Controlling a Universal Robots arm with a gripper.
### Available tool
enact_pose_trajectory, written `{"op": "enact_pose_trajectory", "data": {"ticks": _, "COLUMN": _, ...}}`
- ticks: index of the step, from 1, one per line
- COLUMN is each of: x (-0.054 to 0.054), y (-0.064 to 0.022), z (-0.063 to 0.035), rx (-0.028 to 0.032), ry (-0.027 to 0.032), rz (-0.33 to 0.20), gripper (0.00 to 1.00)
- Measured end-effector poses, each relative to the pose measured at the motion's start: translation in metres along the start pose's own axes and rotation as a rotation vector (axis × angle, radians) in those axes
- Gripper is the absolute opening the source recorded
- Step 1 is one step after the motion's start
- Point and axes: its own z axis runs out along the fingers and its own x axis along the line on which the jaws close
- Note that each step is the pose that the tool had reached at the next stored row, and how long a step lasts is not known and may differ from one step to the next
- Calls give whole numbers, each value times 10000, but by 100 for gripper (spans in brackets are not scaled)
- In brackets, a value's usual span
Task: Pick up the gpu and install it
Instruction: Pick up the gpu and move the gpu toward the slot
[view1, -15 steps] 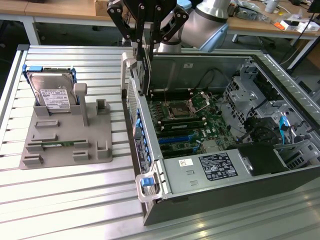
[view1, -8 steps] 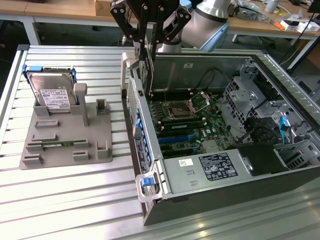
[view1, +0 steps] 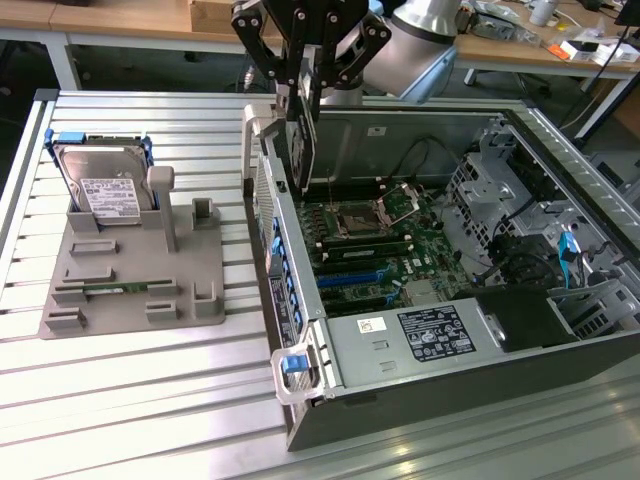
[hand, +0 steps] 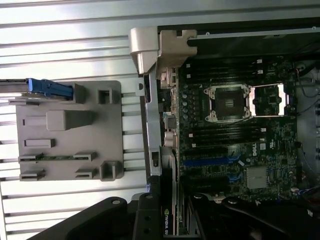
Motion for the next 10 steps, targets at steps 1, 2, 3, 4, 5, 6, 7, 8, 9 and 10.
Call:
{"op": "enact_pose_trajectory", "data": {"ticks": 1, "x": -7, "y": 1, "z": 0, "rx": 0, "ry": 0, "rz": 0, "gripper": 26}}
{"op": "enact_pose_trajectory", "data": {"ticks": 2, "x": -14, "y": 1, "z": 1, "rx": -1, "ry": 0, "rz": 0, "gripper": 26}}
{"op": "enact_pose_trajectory", "data": {"ticks": 3, "x": -20, "y": 2, "z": 1, "rx": -1, "ry": 0, "rz": 0, "gripper": 26}}
{"op": "enact_pose_trajectory", "data": {"ticks": 4, "x": -26, "y": 2, "z": 1, "rx": -1, "ry": 0, "rz": 0, "gripper": 26}}
{"op": "enact_pose_trajectory", "data": {"ticks": 5, "x": -30, "y": 2, "z": 1, "rx": 0, "ry": 0, "rz": 0, "gripper": 26}}
{"op": "enact_pose_trajectory", "data": {"ticks": 6, "x": -38, "y": 3, "z": 1, "rx": 0, "ry": 0, "rz": 0, "gripper": 26}}
{"op": "enact_pose_trajectory", "data": {"ticks": 7, "x": -45, "y": 4, "z": 1, "rx": 0, "ry": 0, "rz": 0, "gripper": 26}}
{"op": "enact_pose_trajectory", "data": {"ticks": 8, "x": -54, "y": 4, "z": 1, "rx": 0, "ry": 0, "rz": 0, "gripper": 26}}
{"op": "enact_pose_trajectory", "data": {"ticks": 9, "x": -60, "y": 5, "z": 2, "rx": -1, "ry": 0, "rz": 0, "gripper": 26}}
{"op": "enact_pose_trajectory", "data": {"ticks": 10, "x": -69, "y": 5, "z": 2, "rx": 0, "ry": 0, "rz": 0, "gripper": 26}}
